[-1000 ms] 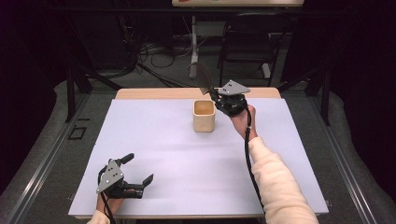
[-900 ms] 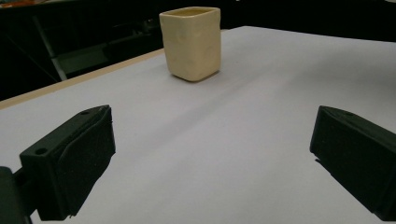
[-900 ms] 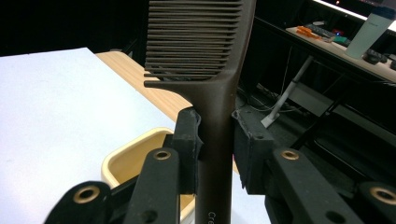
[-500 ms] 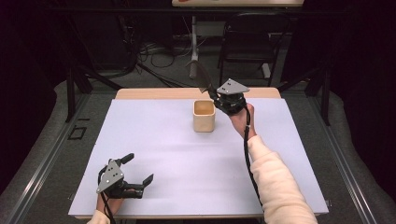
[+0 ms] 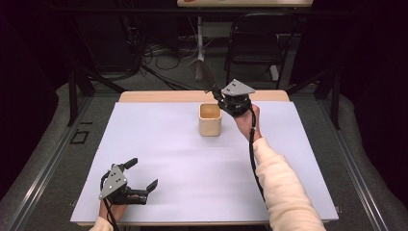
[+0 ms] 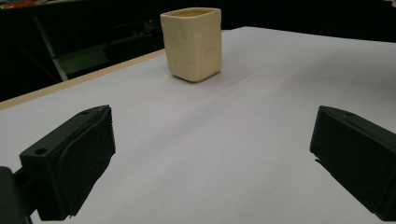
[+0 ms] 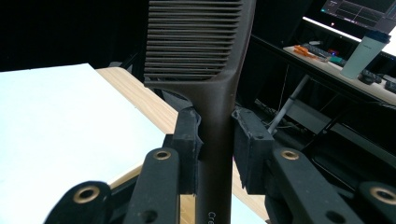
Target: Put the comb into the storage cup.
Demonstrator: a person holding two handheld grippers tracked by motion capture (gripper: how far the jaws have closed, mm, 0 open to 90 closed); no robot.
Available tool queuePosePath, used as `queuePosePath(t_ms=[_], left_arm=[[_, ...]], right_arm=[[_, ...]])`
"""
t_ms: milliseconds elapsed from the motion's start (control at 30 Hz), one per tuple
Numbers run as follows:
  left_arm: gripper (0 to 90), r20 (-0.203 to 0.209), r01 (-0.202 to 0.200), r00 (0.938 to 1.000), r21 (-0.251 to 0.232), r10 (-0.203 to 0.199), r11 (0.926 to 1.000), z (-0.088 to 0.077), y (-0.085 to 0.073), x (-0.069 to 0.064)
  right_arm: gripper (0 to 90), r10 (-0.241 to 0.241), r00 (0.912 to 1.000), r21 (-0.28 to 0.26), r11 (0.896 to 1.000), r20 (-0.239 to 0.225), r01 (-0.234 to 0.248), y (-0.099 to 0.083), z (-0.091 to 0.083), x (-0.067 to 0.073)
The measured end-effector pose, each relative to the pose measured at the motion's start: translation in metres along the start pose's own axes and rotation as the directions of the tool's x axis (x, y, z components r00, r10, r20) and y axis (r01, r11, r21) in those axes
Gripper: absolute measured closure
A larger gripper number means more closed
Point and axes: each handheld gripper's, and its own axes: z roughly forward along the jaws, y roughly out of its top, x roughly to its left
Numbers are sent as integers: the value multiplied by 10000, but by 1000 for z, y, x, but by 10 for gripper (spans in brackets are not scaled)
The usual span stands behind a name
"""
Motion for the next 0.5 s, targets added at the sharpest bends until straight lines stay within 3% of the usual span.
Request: queuePosePath(t_ms=[500], left_arm=[[1,35,9,10000,-11,-9,10000,0,0,0]], right_arm=[[726,-173,9998,-159,9997,-70,172,1,3,5]])
